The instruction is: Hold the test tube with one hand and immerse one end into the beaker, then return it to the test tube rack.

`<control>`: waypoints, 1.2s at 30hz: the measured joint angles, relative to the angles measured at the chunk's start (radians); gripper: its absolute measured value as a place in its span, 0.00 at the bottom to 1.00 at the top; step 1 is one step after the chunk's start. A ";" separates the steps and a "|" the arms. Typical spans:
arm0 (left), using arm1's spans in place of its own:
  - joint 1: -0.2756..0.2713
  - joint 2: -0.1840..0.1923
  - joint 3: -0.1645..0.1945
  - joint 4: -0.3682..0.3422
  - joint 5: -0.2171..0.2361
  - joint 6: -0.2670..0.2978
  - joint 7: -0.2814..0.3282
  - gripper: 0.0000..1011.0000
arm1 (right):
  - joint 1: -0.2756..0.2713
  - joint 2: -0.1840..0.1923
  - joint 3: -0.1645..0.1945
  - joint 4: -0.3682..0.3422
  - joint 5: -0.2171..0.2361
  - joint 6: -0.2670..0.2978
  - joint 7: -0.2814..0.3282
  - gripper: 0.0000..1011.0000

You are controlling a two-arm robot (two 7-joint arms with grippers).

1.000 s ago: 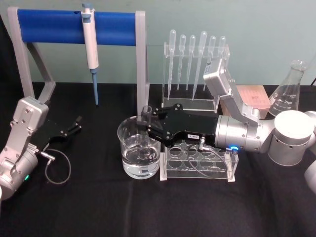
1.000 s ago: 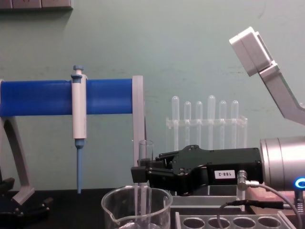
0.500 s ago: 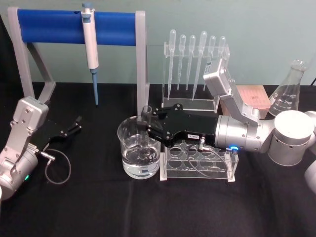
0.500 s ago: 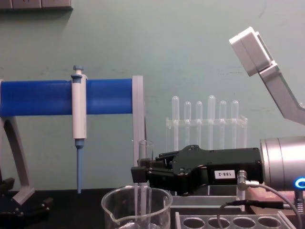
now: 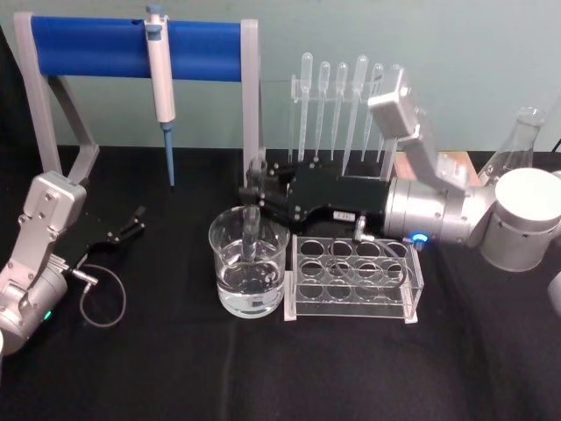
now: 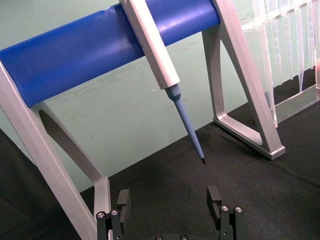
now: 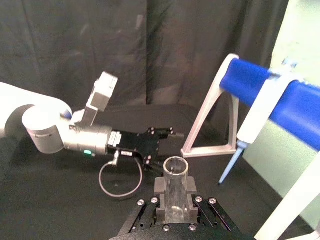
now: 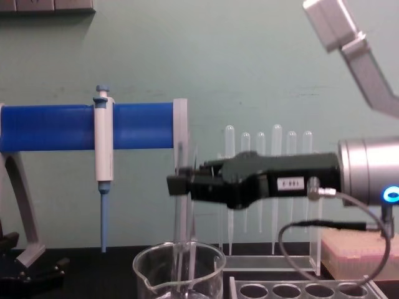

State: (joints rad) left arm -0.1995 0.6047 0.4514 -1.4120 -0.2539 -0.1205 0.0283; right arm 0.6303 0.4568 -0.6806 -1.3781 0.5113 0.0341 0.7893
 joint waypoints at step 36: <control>0.000 0.000 0.000 0.000 0.000 0.000 0.000 0.99 | -0.122 0.341 0.159 -0.329 0.187 0.050 -0.026 0.24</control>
State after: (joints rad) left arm -0.1995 0.6047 0.4514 -1.4120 -0.2539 -0.1205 0.0283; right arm 0.5083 0.7977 -0.5219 -1.7074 0.6983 0.0846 0.7632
